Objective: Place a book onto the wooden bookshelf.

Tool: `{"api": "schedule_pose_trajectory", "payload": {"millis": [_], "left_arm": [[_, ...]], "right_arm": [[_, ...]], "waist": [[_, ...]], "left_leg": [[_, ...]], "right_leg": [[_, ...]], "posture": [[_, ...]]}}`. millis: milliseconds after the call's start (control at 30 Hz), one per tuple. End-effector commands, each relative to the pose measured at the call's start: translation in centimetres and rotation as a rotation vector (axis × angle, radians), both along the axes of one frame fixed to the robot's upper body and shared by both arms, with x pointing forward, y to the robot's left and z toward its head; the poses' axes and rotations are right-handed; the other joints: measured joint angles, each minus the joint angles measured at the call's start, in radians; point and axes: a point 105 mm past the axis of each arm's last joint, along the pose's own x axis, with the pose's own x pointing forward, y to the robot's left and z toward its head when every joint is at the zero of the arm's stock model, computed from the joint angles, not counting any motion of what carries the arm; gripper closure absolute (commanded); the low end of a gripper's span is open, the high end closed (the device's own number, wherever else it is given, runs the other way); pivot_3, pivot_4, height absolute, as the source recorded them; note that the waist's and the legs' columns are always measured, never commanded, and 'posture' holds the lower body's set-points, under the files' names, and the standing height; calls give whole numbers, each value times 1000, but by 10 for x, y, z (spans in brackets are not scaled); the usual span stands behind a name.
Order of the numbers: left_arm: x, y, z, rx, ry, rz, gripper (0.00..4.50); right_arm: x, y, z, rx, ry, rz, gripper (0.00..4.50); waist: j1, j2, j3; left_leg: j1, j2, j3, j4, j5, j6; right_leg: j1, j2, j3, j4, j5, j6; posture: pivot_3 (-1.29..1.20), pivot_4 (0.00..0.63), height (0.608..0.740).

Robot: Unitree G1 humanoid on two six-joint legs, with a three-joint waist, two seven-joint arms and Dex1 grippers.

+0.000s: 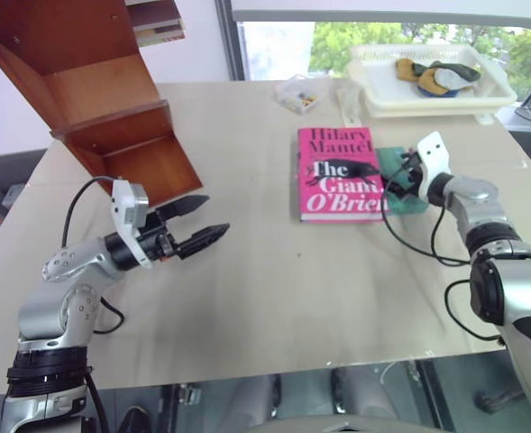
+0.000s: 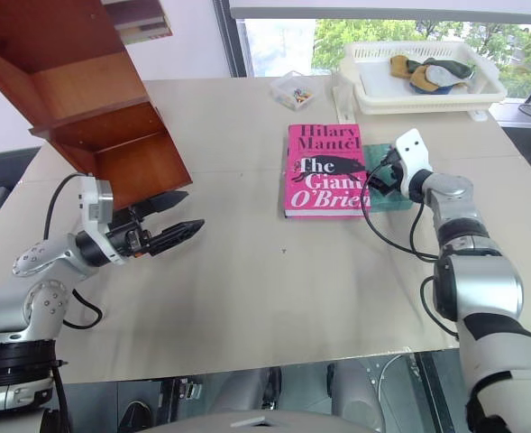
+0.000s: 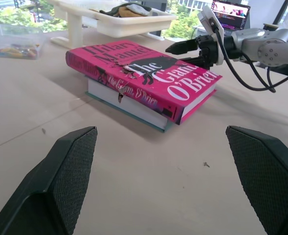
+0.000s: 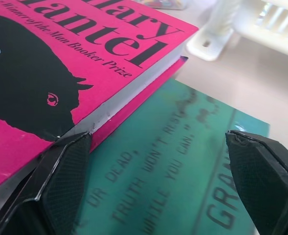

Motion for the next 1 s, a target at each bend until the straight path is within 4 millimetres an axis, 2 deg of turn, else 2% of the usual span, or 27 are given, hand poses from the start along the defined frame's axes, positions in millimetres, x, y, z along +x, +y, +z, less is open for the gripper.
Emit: {"api": "schedule_pose_trajectory", "payload": {"millis": [33, 267, 367, 433, 500, 600, 700, 833, 900, 1000], "left_arm": [[-4, 0, 11, -4, -41, -3, 52], [-4, -2, 11, -13, -37, -12, 52], [-4, -3, 13, -27, -37, -9, 52], [2, -2, 18, -86, -29, 19, 52], [17, -7, 24, -153, -11, 53, 52], [40, -17, 34, -232, 18, 59, 52], [60, -11, 33, -303, 78, 110, 52], [88, -12, 11, -337, 196, 172, 52], [99, -20, 3, -344, 250, 174, 52], [112, -40, -6, -338, 317, 139, 52]], "right_arm": [[2, 12, 19, 13, -75, 55, 0], [1, 18, 16, -7, -83, 81, 0], [-1, 10, 14, -16, -82, 63, 0], [-2, -3, 12, -29, -83, 30, 0], [-7, -28, 12, -14, -87, -31, 0], [-25, -65, 7, -2, -78, -59, 0], [-41, -86, 9, 30, -84, -58, 0], [-63, -89, 19, 89, -100, -18, 0], [-71, -86, 24, 96, -121, -35, 0], [-72, -86, 32, 82, -160, -112, 0]], "waist": [[0, 0, 0], [1, 0, 0], [0, 0, 0], [2, 0, 0], [11, 0, 0], [32, -1, 0], [28, -1, 0], [7, -1, 0], [1, -1, 0], [1, -1, 0]], "left_leg": [[0, 0, 0, 0, 0, 0], [0, 0, 0, 0, 0, 0], [0, 0, 0, 0, 0, 0], [0, 0, 0, 0, 0, 0], [-1, 0, -1, 0, 0, 0], [-2, -2, -3, 2, 0, 0], [-2, -3, -3, 2, 0, 0], [0, -2, -1, 1, 0, 0], [0, -2, -2, 1, 0, 0], [1, -2, -1, 2, 0, 0]], "right_leg": [[0, 0, 0, 0, 0, 0], [0, 0, 0, 0, 0, 0], [0, 0, 0, 0, 0, 0], [0, 0, 0, 0, 0, 0], [0, -1, -1, 0, 0, 0], [0, 1, -4, 0, 0, 0], [2, 1, -4, 0, 1, 1], [1, 3, -1, 0, 1, 1], [0, 4, -1, 0, 1, 1], [0, 4, 0, 3, 1, 2]], "posture": [[0, 150, 740], [0, 150, 740], [0, 150, 740], [0, 150, 740], [0, 150, 740], [0, 150, 740], [0, 150, 740], [0, 150, 740], [0, 150, 740], [0, 150, 740]]}}
